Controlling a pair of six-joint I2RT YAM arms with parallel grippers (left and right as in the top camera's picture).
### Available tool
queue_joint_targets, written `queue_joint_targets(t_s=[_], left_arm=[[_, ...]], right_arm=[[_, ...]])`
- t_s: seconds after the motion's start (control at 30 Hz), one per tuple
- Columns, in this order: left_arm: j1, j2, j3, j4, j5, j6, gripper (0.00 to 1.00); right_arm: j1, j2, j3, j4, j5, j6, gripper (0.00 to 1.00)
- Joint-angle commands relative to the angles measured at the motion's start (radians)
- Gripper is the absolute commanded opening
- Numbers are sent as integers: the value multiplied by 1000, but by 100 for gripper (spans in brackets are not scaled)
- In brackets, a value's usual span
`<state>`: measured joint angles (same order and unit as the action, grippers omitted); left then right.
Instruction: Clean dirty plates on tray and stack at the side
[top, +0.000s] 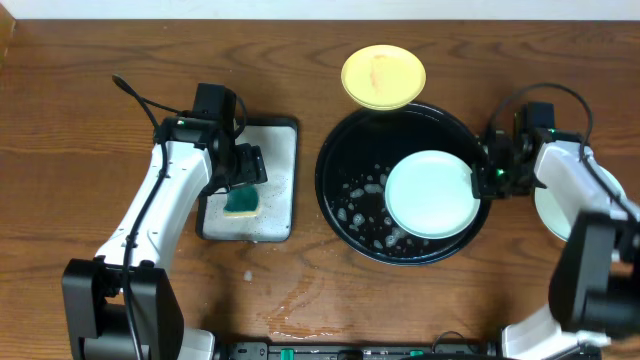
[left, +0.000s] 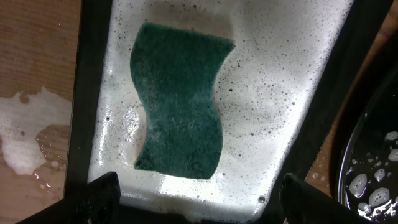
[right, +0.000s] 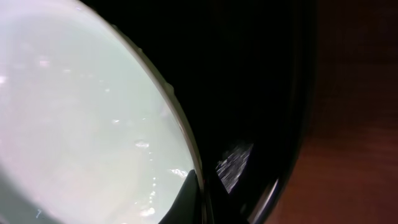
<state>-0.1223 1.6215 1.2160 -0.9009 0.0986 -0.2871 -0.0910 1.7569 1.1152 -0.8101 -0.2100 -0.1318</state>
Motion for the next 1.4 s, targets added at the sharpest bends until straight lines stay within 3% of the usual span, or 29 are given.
queue_joint_targets(t_s=[0.0, 0.27, 0.47, 0.67, 0.97, 1.37], left_arm=[[2, 6, -2, -2, -5, 6, 83], [2, 6, -2, -2, -5, 6, 83], [2, 6, -2, -2, -5, 6, 83], [2, 6, -2, -2, -5, 6, 83], [2, 6, -2, -2, -5, 6, 83], [2, 6, -2, -2, -5, 6, 83]], right_arm=[[109, -185, 5, 2, 84, 56, 1], [455, -414, 5, 3, 695, 214, 1], [710, -443, 5, 3, 1117, 232, 1], [948, -442, 5, 5, 1392, 232, 1], [1160, -442, 5, 5, 1577, 220, 1], [1212, -442, 5, 5, 1621, 178, 1]])
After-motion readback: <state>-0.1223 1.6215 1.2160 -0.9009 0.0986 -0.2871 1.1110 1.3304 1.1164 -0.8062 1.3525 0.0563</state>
